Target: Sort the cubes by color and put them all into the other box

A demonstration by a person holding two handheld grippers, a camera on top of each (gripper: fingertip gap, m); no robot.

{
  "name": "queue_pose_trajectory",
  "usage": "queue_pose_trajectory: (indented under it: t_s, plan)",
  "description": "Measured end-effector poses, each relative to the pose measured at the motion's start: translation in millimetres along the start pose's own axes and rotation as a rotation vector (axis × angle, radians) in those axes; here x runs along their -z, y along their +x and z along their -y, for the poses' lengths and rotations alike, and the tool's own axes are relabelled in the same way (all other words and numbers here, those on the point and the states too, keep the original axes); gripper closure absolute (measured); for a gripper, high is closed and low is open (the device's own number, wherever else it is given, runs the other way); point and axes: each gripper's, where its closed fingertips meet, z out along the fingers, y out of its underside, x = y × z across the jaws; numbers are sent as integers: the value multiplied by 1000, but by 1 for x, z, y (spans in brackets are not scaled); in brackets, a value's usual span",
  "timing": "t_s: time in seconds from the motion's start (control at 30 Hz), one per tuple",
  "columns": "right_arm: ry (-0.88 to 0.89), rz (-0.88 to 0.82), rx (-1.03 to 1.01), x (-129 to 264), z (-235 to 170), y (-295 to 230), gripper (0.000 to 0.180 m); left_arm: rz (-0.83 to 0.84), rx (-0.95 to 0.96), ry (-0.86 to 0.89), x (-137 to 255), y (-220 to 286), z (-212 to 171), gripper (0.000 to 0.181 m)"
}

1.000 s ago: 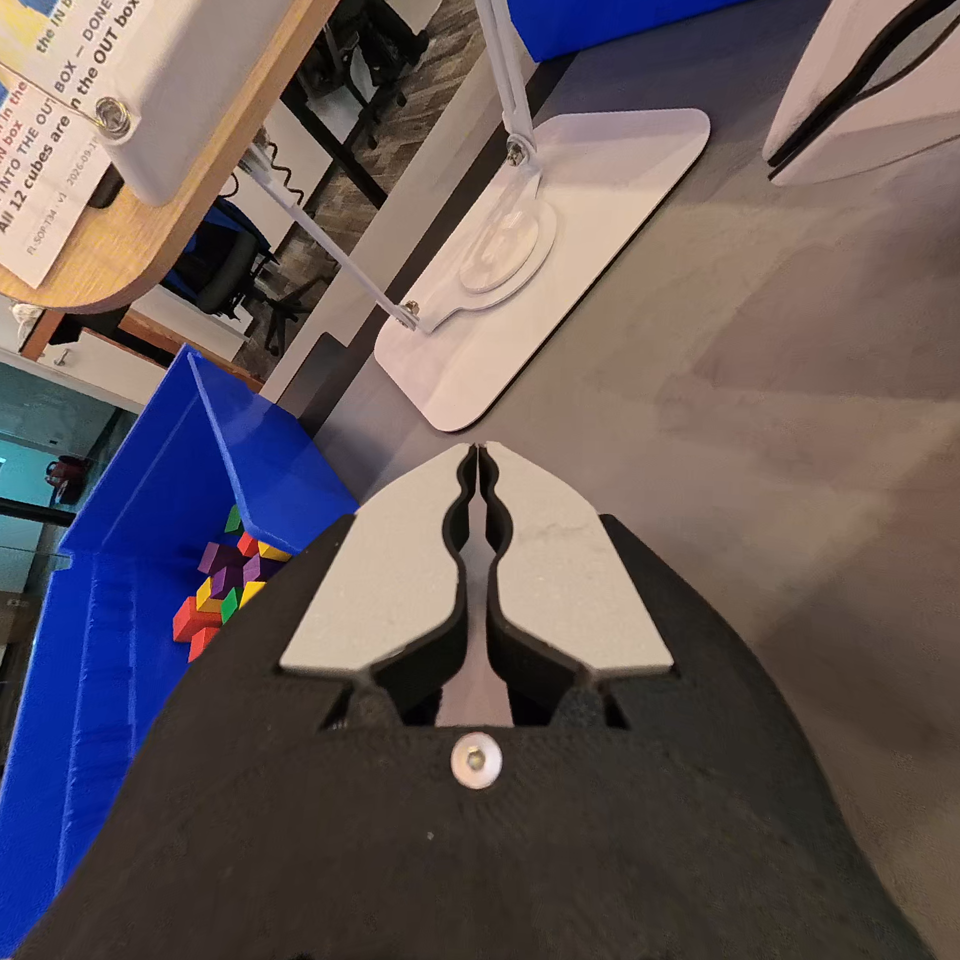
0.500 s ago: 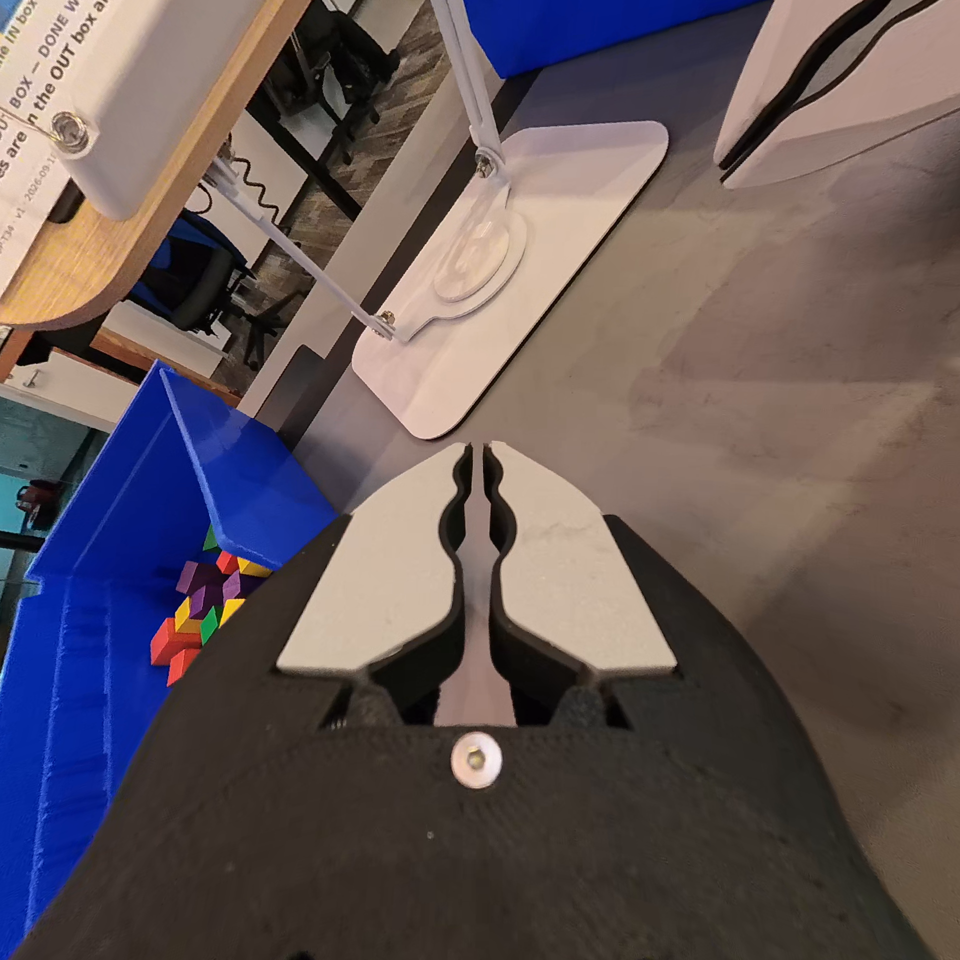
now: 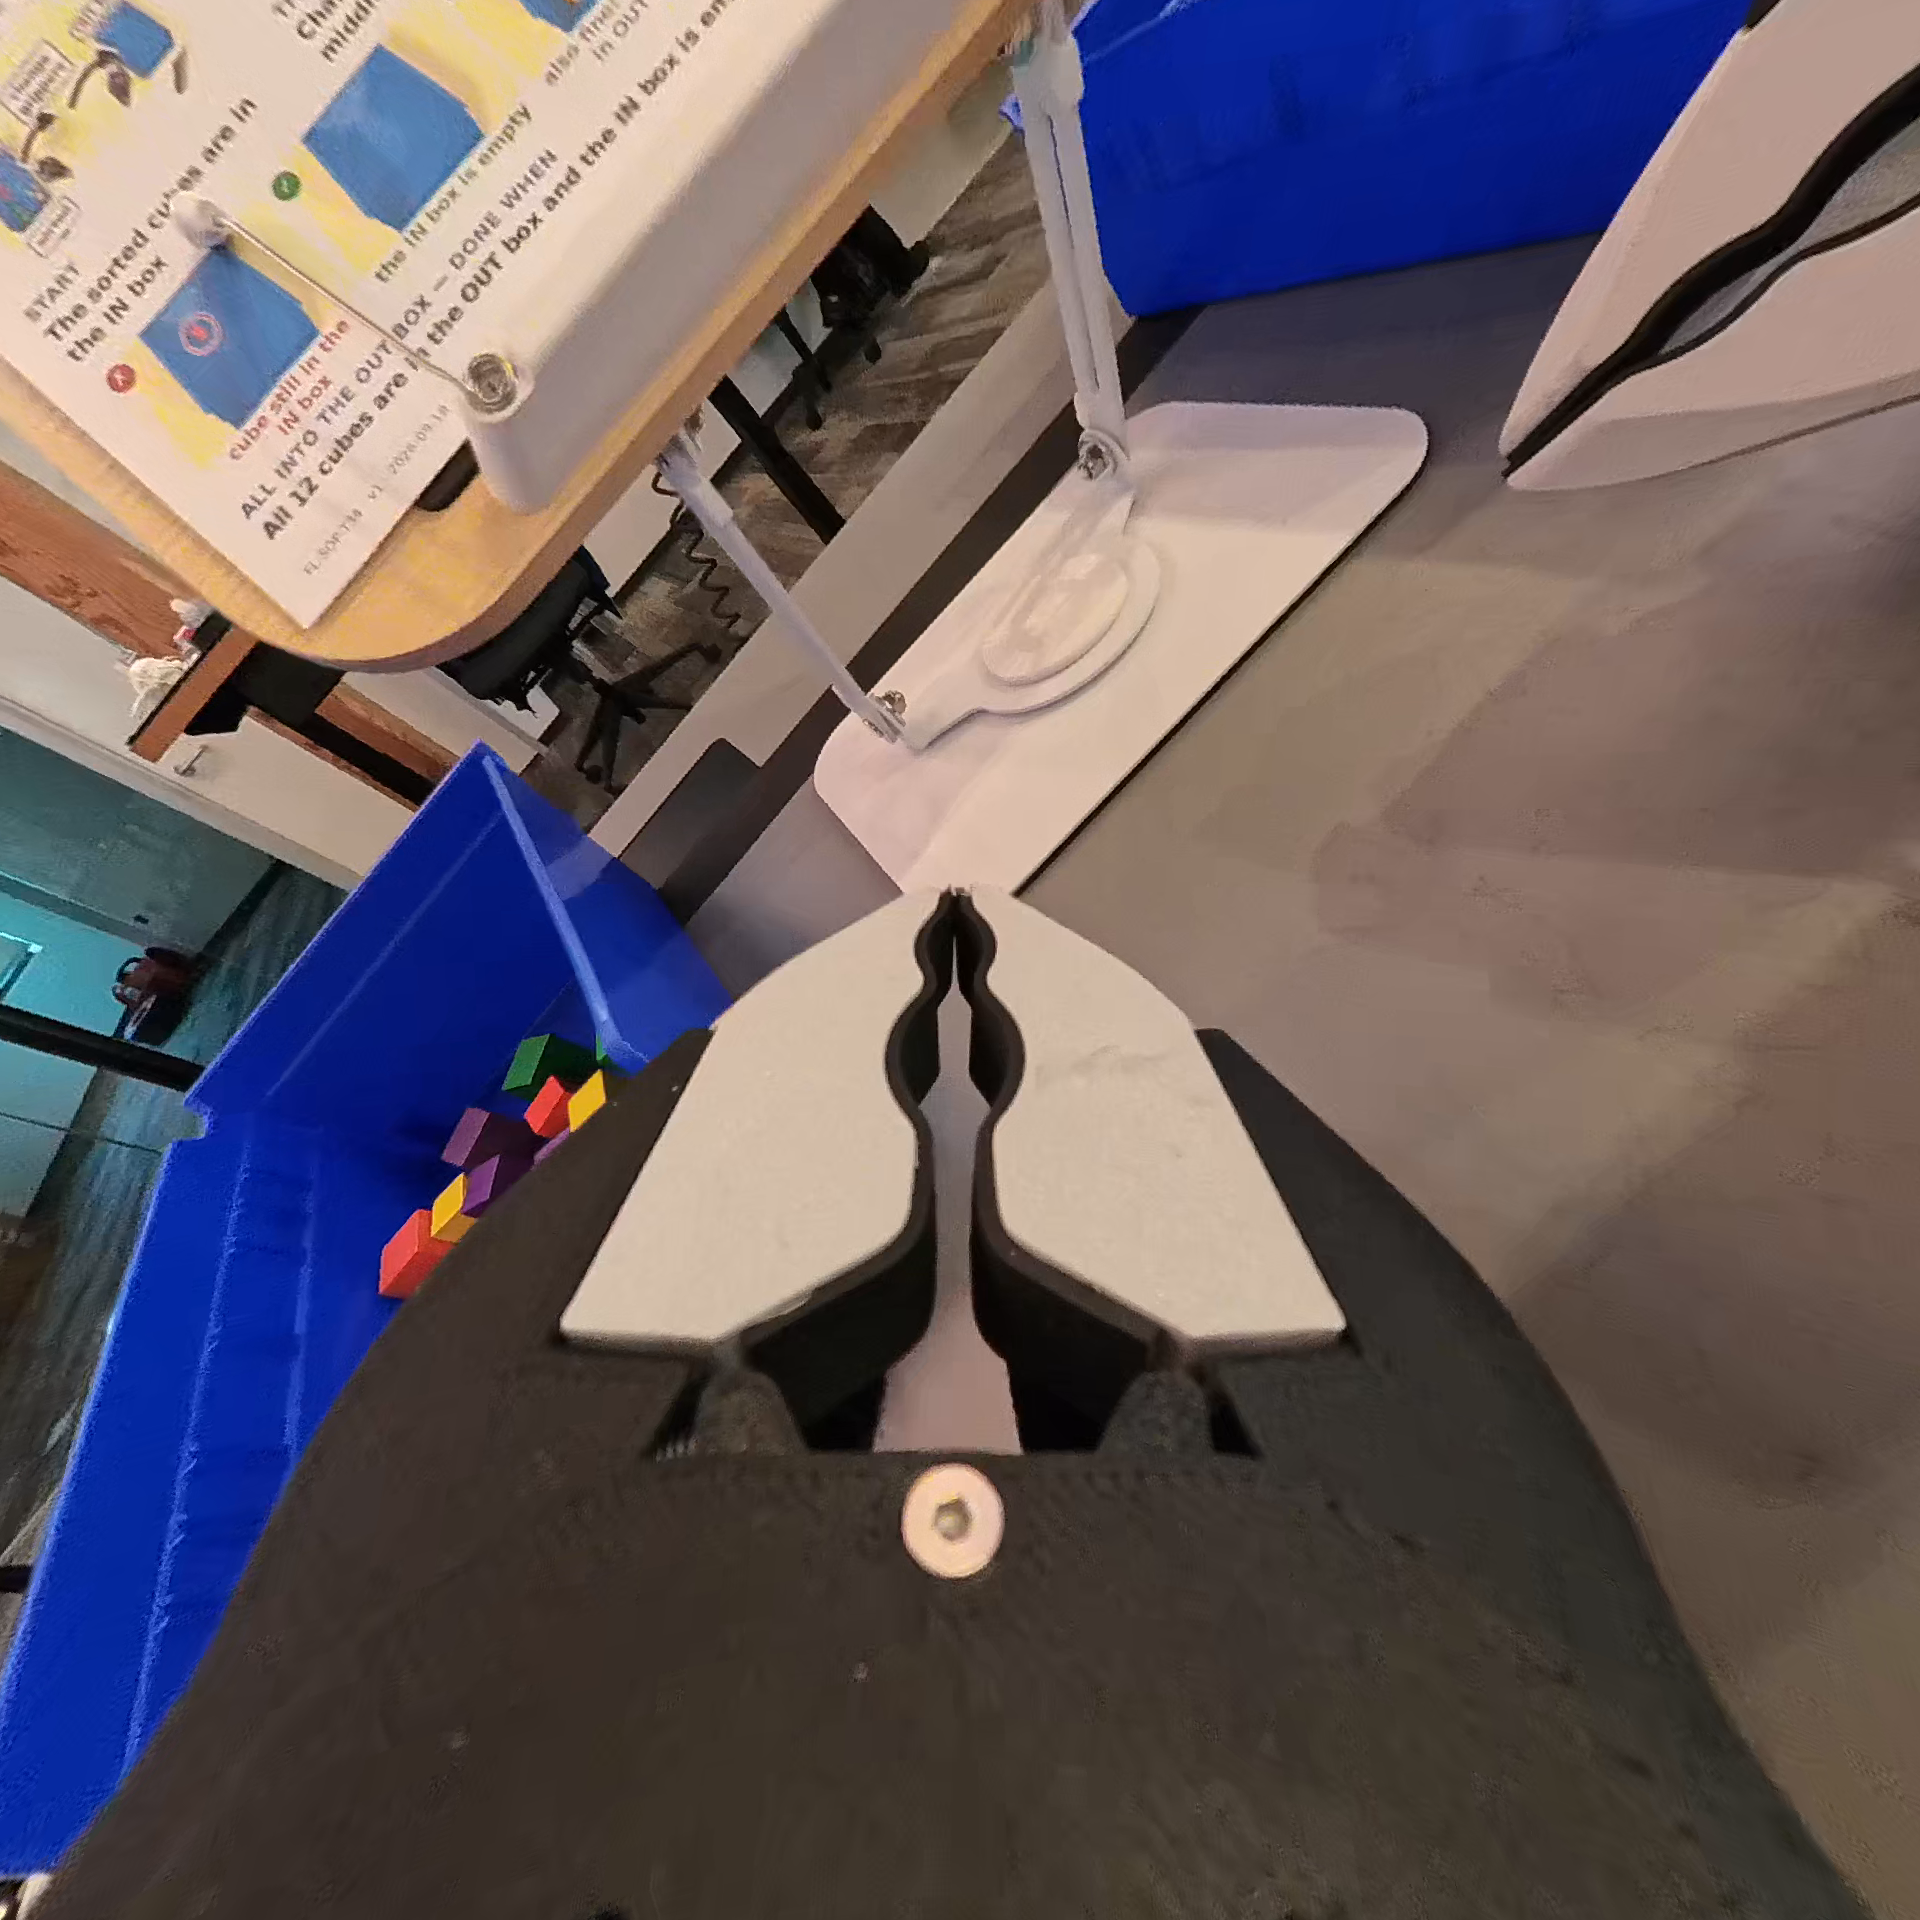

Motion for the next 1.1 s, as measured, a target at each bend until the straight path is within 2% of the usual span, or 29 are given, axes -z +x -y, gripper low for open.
queue_pose_trajectory:
  t_s: [0.03,0.5,0.7,0.9,1.1]
  plan:
    - [0,0,1,0,0,0,179,2,6,3,0,-1,0,181]
    - [1,12,-10,1,-2,0,178,25,-4,-2,3,-3,2,181]
    - [4,15,-23,2,-3,1,177,-71,0,0,4,11,2,181]
    - [6,14,-21,2,-2,1,177,-45,-5,16,10,2,4,181]
    - [20,19,-19,4,0,1,177,41,6,34,24,-29,4,181]
